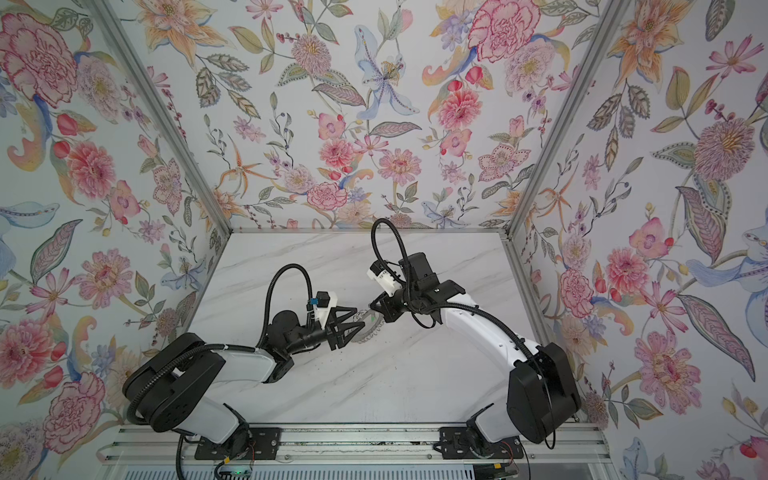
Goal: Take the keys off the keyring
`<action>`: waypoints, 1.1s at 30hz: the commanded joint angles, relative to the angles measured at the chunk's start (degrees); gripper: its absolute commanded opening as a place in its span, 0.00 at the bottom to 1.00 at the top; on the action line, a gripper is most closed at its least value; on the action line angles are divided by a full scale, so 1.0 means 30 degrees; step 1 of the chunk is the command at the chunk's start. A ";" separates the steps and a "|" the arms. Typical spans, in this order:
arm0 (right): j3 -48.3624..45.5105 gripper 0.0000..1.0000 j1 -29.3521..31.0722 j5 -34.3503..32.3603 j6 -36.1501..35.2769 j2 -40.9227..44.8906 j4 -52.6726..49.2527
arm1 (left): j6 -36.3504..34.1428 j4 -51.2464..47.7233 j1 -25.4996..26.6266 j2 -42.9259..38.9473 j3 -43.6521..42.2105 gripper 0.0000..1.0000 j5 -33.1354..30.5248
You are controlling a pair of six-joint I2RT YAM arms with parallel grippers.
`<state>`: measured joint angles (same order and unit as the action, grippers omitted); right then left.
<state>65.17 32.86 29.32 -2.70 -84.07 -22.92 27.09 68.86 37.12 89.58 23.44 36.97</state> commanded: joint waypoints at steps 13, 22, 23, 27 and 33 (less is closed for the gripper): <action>0.0128 0.05 -0.0387 -0.1038 0.1109 -0.1097 0.1792 | 0.0240 0.0866 0.1532 0.0677 0.0617 0.64 -0.0355; -0.1491 0.05 -0.1078 0.0892 0.0638 -0.1155 0.2914 | 0.0290 -0.0069 -0.1103 -0.1654 -0.1055 0.65 -0.2868; -0.1549 0.05 -0.1081 0.1070 0.0636 -0.1166 0.3000 | 0.0462 0.0025 -0.1383 -0.1673 -0.1165 0.65 -0.2819; -0.1692 0.05 -0.1080 0.1473 0.0460 -0.1097 0.3215 | 0.0903 0.0337 -0.2019 -0.1591 -0.1310 0.65 -0.2506; -0.2196 0.05 -0.1403 0.1242 0.0339 -0.0950 0.3103 | 0.1148 0.0162 -0.2003 -0.0693 -0.0669 0.56 -0.1502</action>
<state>59.99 29.52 32.25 -0.34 -87.99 -14.63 29.58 68.23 31.22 86.04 20.12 30.17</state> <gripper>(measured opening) 0.052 0.568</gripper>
